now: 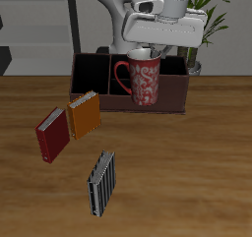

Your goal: Place the red mug into the back desk caddy's right compartment

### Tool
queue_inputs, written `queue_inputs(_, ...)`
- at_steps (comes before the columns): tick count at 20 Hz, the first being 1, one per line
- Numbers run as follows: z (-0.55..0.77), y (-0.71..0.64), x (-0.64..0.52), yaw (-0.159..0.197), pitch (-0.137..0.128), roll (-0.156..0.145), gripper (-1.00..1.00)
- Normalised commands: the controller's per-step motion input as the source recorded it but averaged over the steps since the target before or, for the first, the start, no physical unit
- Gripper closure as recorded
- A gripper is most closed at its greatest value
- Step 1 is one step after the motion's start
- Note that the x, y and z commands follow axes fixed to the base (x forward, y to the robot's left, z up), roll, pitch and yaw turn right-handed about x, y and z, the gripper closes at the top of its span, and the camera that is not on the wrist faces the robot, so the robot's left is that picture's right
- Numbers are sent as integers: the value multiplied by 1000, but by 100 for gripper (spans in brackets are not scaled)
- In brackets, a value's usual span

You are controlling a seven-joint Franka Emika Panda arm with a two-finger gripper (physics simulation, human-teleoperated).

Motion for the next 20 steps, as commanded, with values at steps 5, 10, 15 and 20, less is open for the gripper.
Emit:
queue_inputs(5,289,-60,-639,37,8,1,100)
queue_inputs(10,181,14,-462,-21,-5,-2,100)
queue_inputs(15,123,-133,-338,-38,2,-47,100)
queue_inputs(20,131,-119,-249,-65,14,-40,100)
